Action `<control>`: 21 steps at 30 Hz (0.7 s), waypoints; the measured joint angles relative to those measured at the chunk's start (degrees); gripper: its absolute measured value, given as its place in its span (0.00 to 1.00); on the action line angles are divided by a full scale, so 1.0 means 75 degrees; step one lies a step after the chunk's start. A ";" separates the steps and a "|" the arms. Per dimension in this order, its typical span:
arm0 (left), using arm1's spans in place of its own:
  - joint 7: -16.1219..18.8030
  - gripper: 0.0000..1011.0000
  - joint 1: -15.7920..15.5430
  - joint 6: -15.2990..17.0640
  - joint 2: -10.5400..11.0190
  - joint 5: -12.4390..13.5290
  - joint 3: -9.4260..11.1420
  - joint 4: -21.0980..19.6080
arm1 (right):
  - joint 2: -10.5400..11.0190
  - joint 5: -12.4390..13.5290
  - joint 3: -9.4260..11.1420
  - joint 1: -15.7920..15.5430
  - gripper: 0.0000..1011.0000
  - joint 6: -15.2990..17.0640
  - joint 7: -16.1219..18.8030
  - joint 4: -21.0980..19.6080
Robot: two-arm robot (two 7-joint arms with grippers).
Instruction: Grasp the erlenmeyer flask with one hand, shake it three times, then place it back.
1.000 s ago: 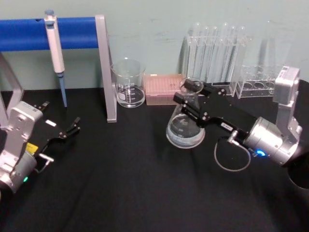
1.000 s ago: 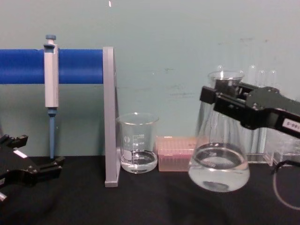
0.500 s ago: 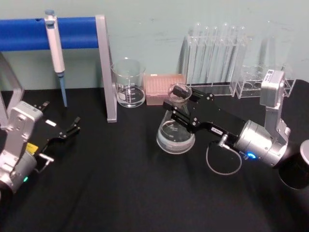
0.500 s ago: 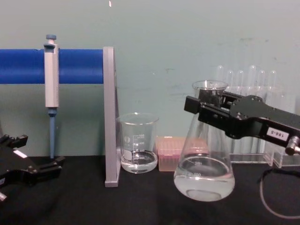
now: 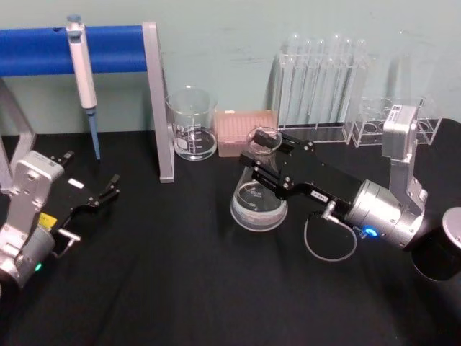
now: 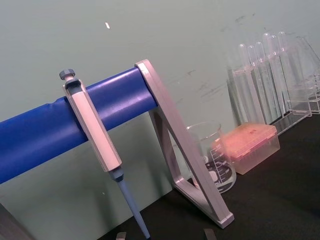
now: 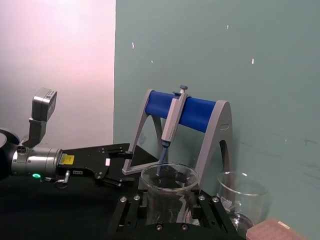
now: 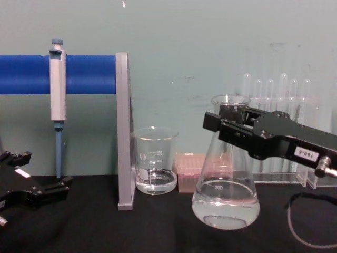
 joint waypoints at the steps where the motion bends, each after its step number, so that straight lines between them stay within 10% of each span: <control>1: 0.0000 0.99 0.0000 0.0000 0.0000 0.0000 0.0000 0.0000 | -0.0002 0.0001 -0.0004 0.0005 0.46 -0.0002 0.0005 0.0010; 21: 0.0000 0.99 0.0000 0.0000 0.0000 0.0000 0.0000 0.0000 | -0.0104 0.0058 -0.0088 0.0129 0.46 -0.0067 0.0133 0.0405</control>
